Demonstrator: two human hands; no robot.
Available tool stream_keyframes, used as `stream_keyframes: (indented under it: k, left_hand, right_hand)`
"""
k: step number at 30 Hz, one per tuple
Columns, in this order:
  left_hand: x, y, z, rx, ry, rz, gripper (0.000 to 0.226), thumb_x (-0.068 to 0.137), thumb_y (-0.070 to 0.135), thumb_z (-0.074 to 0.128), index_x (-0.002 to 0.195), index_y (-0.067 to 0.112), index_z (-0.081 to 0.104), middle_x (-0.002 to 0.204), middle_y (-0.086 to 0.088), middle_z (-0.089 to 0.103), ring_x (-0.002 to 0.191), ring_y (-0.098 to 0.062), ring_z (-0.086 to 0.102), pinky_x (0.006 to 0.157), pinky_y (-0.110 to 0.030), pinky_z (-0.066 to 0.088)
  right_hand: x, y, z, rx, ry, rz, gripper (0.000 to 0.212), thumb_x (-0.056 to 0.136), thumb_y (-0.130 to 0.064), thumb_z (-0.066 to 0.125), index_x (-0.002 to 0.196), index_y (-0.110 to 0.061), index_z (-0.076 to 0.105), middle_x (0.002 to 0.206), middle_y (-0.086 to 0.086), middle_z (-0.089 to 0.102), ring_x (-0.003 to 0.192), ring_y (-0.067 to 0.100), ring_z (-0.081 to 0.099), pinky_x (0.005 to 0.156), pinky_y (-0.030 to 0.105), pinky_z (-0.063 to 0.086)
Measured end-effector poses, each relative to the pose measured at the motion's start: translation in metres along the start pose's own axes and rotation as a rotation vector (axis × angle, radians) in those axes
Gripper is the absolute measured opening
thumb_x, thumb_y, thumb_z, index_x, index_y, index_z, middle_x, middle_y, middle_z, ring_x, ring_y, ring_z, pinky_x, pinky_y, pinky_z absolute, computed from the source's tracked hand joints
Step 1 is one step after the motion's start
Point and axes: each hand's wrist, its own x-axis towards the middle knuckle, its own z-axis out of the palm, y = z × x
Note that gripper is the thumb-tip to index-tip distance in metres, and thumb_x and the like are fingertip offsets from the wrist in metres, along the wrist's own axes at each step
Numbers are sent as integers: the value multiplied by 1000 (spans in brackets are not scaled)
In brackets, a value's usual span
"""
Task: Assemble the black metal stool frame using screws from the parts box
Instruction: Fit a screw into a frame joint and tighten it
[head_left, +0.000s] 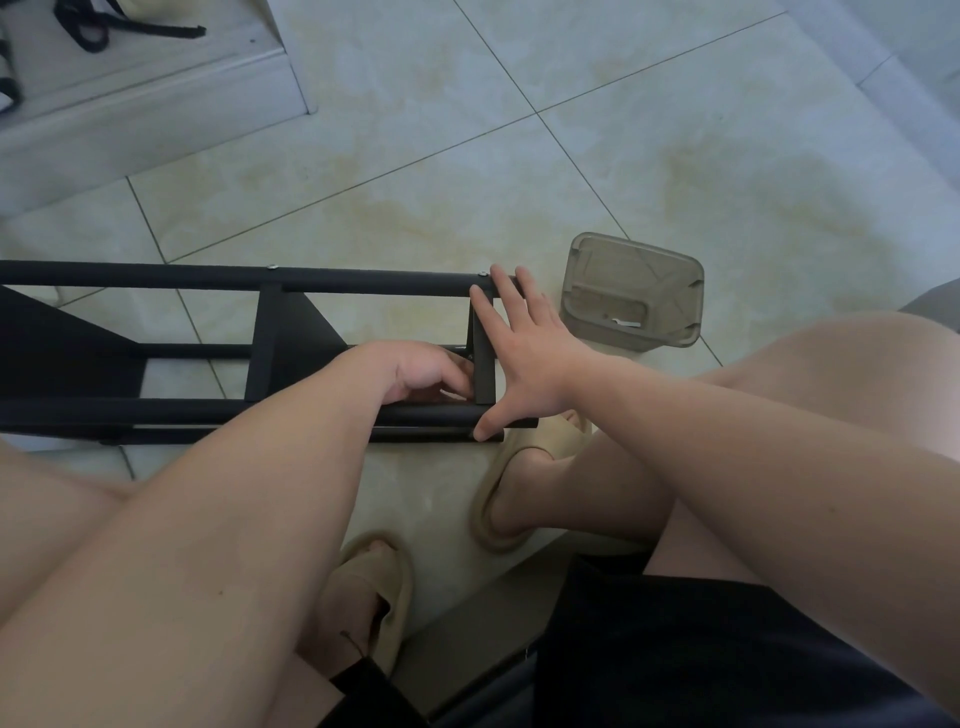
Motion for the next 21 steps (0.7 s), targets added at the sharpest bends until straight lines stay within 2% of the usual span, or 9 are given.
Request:
stream_keyframes:
  k: [2,4,7,10,13,15,17,19,21]
  left_hand:
    - [-1,0,-1,-46,-8,1,21,91,1,59,104,11,72,107,-5,74,100,-18,68,88,-26,54]
    - [-2,1,1,27,18,-27,21,92,12,59,109,10,73,103,-4,74,96,-19,67,94,-32,50]
    - [-2,2,4,188,82,-76,21,90,19,65,105,7,73,87,-3,70,84,-21,61,86,-32,46]
    - [-2,2,5,192,90,-47,27,89,15,67,114,7,73,94,-4,74,86,-20,66,86,-30,49]
    - [-2,2,3,156,60,-27,18,88,9,65,95,18,79,83,0,75,77,-17,68,76,-28,52]
    - [-4,2,1,138,26,-39,25,87,7,64,82,23,81,82,-1,76,75,-16,70,75,-27,52]
    - [-5,1,1,77,1,-42,30,87,3,62,79,23,82,86,-2,77,78,-16,72,76,-28,53]
    - [-5,3,2,-22,55,-21,30,89,2,59,79,20,81,86,-1,77,81,-15,73,76,-27,55]
    - [-7,6,2,-44,224,-8,19,92,10,60,91,17,78,90,0,78,91,-18,72,88,-34,55]
  right_hand:
    - [0,0,0,4,1,-2,159,52,-84,76,158,-12,-19,162,17,-31,148,40,-31,125,55,-2]
    - [1,0,1,0,6,-3,159,52,-84,76,158,-13,-19,162,17,-31,148,41,-31,125,55,-2]
    - [1,1,2,-3,9,-4,159,52,-84,76,158,-13,-19,162,17,-31,148,41,-31,125,56,-2]
    - [1,1,2,1,9,-7,159,52,-84,76,158,-13,-19,162,17,-31,148,40,-31,125,55,-2]
    - [2,2,3,-6,10,-9,159,53,-84,76,158,-12,-20,162,17,-31,148,40,-31,125,55,-2]
    - [2,2,3,-7,9,-10,159,53,-84,76,158,-13,-20,162,17,-31,148,40,-31,125,55,-2]
    - [2,3,3,-17,8,-9,159,52,-85,75,158,-13,-19,162,17,-31,148,40,-31,124,56,-3]
    - [3,3,3,-32,7,-2,159,52,-85,75,158,-14,-19,163,16,-30,148,40,-30,124,57,-5]
    - [6,5,0,-54,5,11,159,51,-86,75,159,-16,-18,164,15,-28,149,39,-28,123,59,-6]
